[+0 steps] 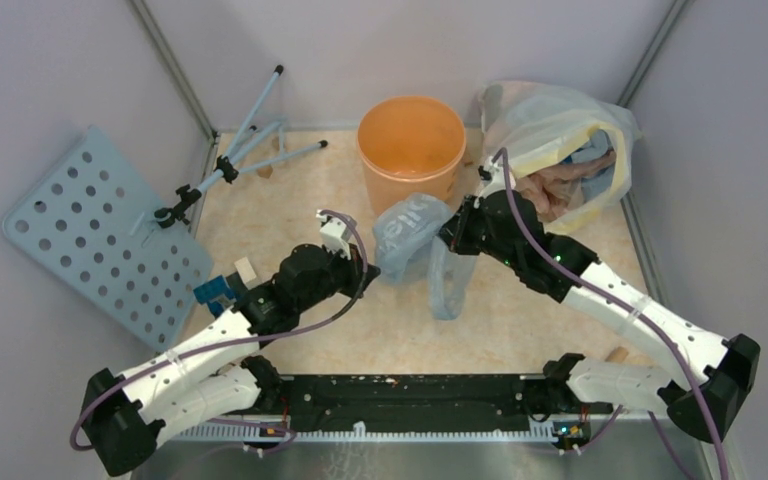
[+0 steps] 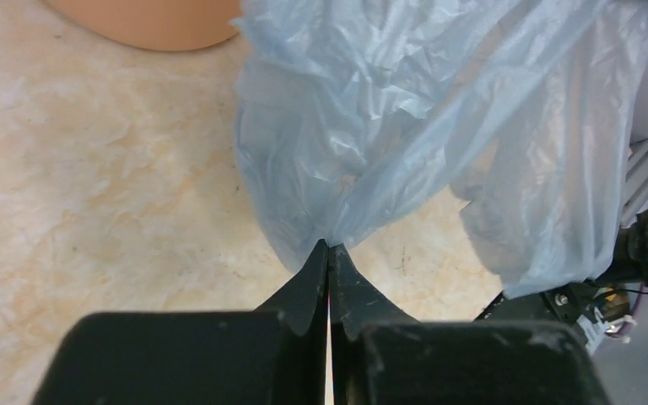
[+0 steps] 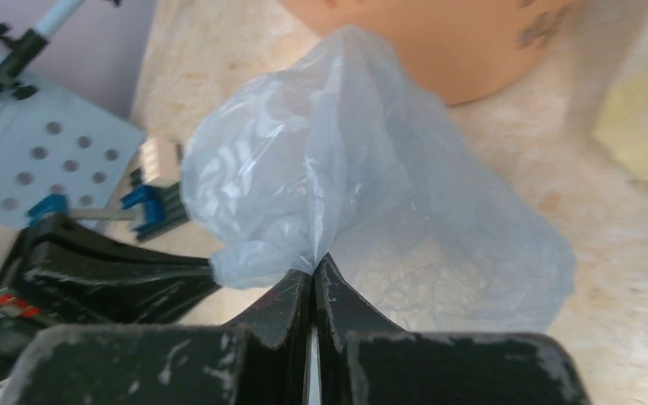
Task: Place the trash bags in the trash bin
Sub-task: Unfold the trash bag at the center of the board.
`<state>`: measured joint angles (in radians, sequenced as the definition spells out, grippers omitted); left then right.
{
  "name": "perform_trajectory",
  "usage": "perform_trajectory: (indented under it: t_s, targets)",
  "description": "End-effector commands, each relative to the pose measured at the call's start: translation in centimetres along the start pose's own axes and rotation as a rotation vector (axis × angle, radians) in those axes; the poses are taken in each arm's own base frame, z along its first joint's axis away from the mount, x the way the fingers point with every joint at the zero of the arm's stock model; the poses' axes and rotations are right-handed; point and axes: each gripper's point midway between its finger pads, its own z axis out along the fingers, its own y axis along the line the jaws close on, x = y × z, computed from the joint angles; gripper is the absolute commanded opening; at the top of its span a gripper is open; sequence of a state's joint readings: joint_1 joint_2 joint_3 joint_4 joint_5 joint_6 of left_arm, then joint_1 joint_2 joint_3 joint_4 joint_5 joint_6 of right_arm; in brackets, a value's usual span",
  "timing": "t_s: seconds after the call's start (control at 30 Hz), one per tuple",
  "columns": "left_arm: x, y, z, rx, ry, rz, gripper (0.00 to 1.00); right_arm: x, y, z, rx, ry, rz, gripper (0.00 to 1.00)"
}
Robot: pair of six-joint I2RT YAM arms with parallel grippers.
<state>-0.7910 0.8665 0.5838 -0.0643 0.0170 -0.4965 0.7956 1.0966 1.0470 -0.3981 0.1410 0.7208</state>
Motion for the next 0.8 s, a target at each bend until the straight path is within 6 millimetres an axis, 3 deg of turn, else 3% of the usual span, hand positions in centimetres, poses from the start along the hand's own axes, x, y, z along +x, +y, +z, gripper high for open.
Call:
perform_trajectory:
  t_s: [0.0,0.1,0.2,0.27,0.3,0.37,0.43,0.63,0.77]
  targets:
    - [-2.2,0.4,-0.9,-0.037,-0.038,0.119,0.0,-2.7,-4.1,-2.1,0.187,-0.135,-0.143,0.0]
    - [-2.2,0.2,-1.2,-0.034,-0.019,0.131,0.0,-3.7,-6.1,-2.9,0.27,-0.186,-0.236,0.06]
    - [-2.8,0.2,-1.4,-0.041,-0.025,0.138,0.0,-4.5,-6.8,-3.5,0.305,-0.217,-0.298,0.11]
    - [-3.2,-0.1,-1.5,-0.029,-0.03,0.144,0.0,-4.8,-6.9,-3.6,0.313,-0.223,-0.331,0.23]
    - [-3.5,-0.3,-1.5,-0.024,-0.035,0.148,0.0,-4.8,-6.8,-3.5,0.307,-0.216,-0.353,0.38]
    - [-3.6,-1.1,-1.5,0.018,-0.028,0.15,0.0,-4.3,-6.2,-3.2,0.263,-0.184,-0.405,0.51]
    - [-3.6,-1.8,-1.4,0.053,-0.025,0.155,0.0,-3.2,-5.0,-2.9,0.169,-0.129,-0.483,0.55]
    - [-2.1,-1.1,-0.4,0.046,0.011,0.143,0.0,-0.7,-4.3,-2.3,0.057,-0.053,-0.54,0.75]
    - [-1.9,-1.0,-0.1,0.045,0.01,0.138,0.0,1.1,-3.2,-2.3,-0.048,0.011,-0.579,0.78]
